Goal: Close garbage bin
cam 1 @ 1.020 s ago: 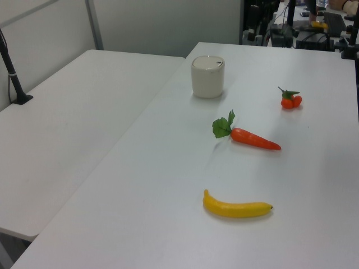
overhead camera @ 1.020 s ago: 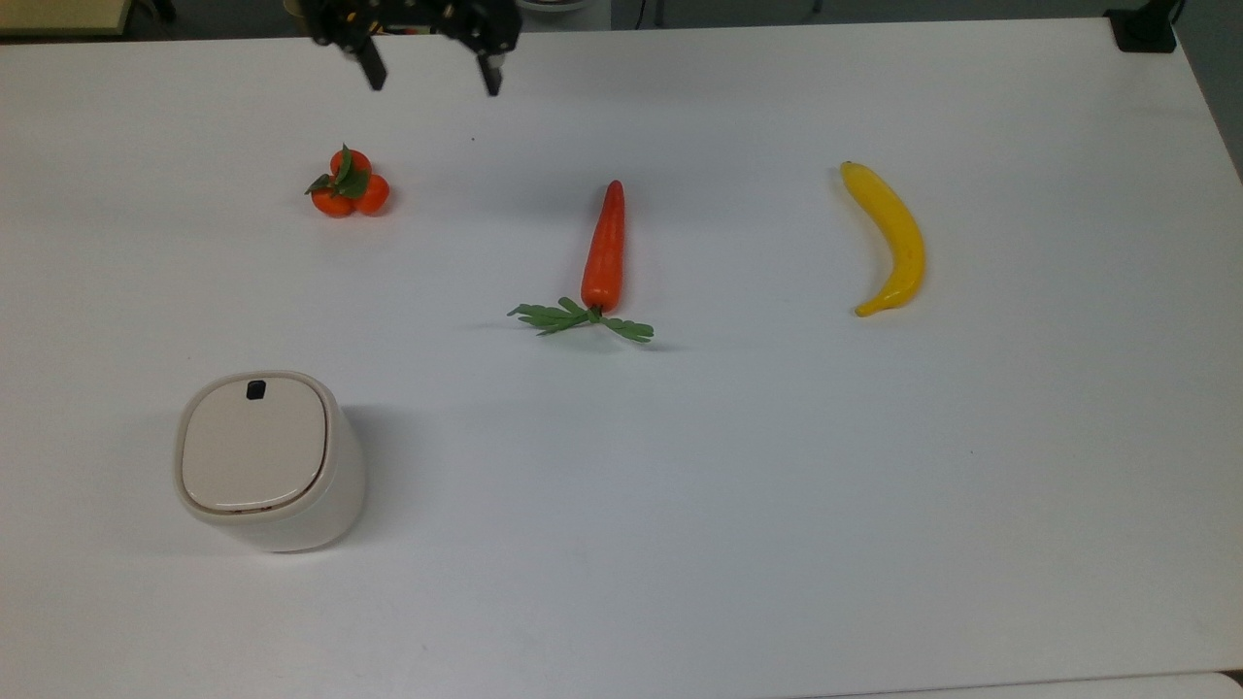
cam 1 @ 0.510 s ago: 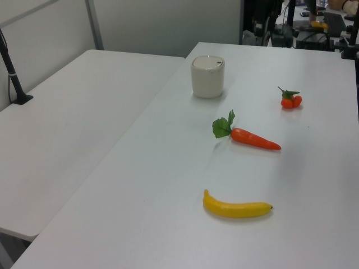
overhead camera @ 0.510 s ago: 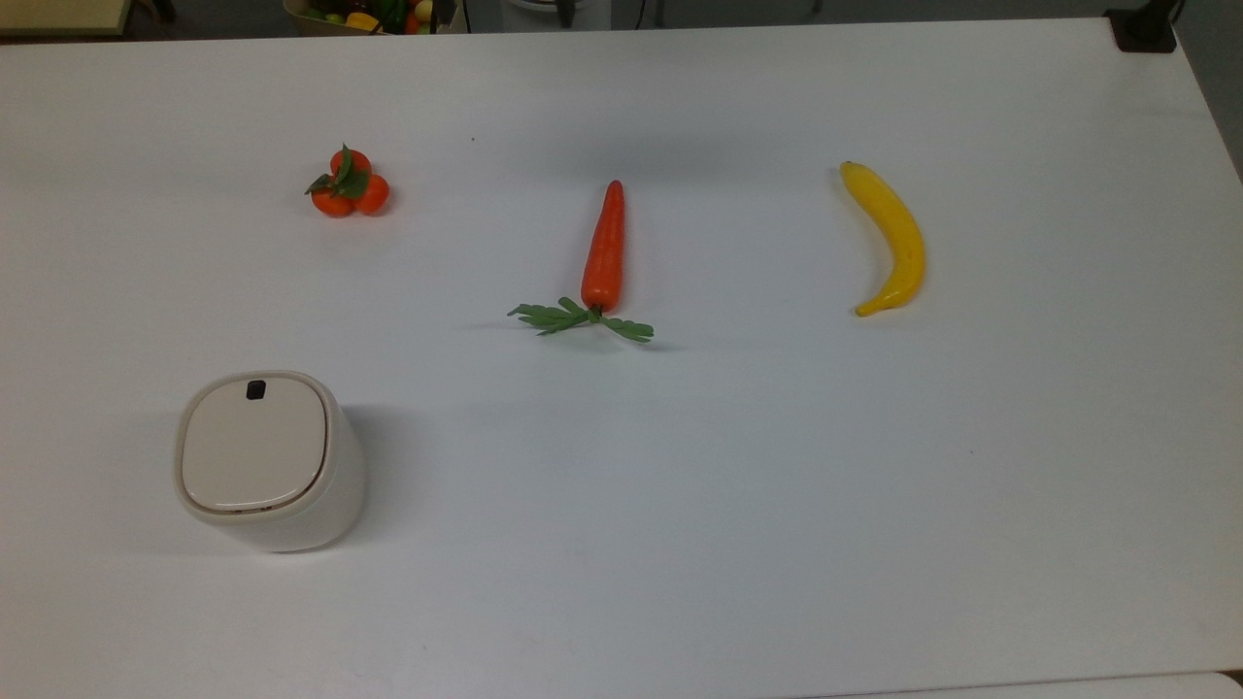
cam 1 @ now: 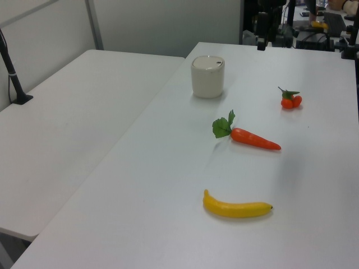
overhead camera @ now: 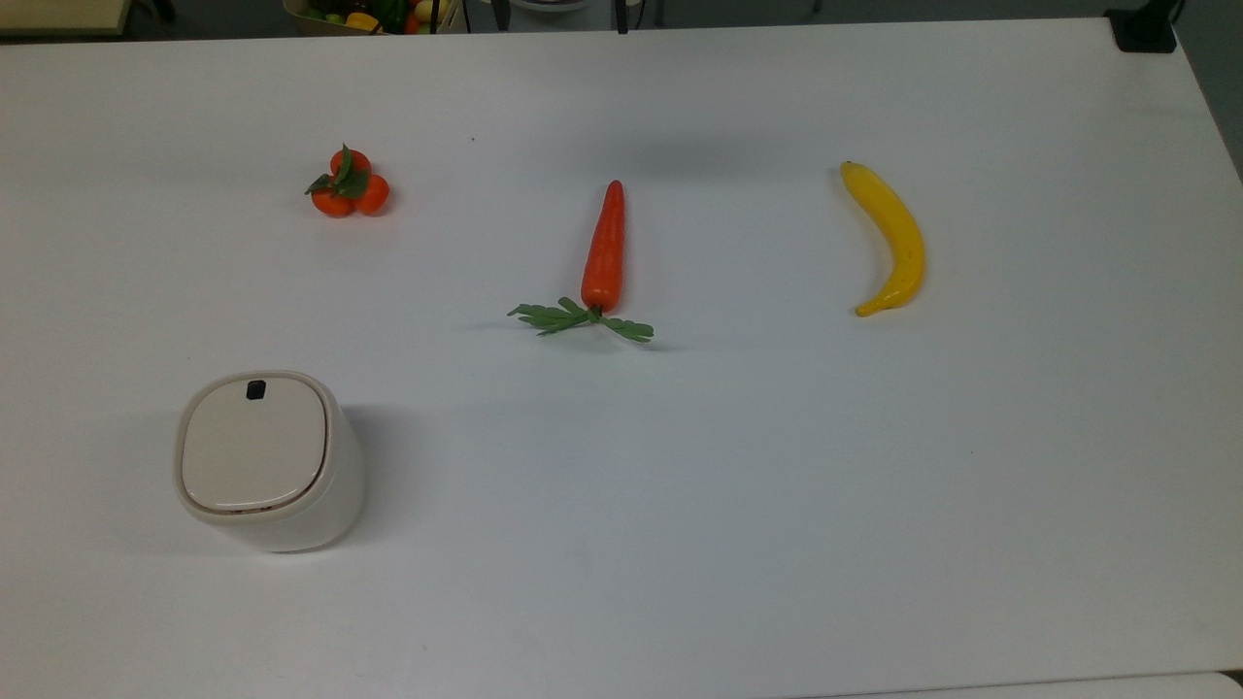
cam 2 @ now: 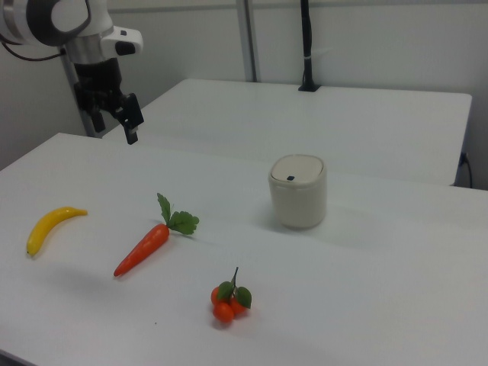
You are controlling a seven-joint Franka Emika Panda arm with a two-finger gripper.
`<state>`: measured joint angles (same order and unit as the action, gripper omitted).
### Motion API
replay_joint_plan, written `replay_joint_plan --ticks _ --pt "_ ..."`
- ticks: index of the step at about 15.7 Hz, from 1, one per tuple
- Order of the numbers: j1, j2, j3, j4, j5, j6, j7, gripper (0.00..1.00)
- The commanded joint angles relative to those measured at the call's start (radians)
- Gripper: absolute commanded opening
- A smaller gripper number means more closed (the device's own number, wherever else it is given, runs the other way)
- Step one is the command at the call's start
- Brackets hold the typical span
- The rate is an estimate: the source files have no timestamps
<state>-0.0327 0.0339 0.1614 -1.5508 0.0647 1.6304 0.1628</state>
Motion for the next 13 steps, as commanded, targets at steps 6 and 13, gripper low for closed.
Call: replay_joint_plan --ticks 6,13 --pt "0.122 -0.029 -0.169 -0.040 -0.019 0.075 -0.167 1.00" --pt "0.112 -0.032 -0.169 -0.040 -0.014 0.077 -0.178 1.00"
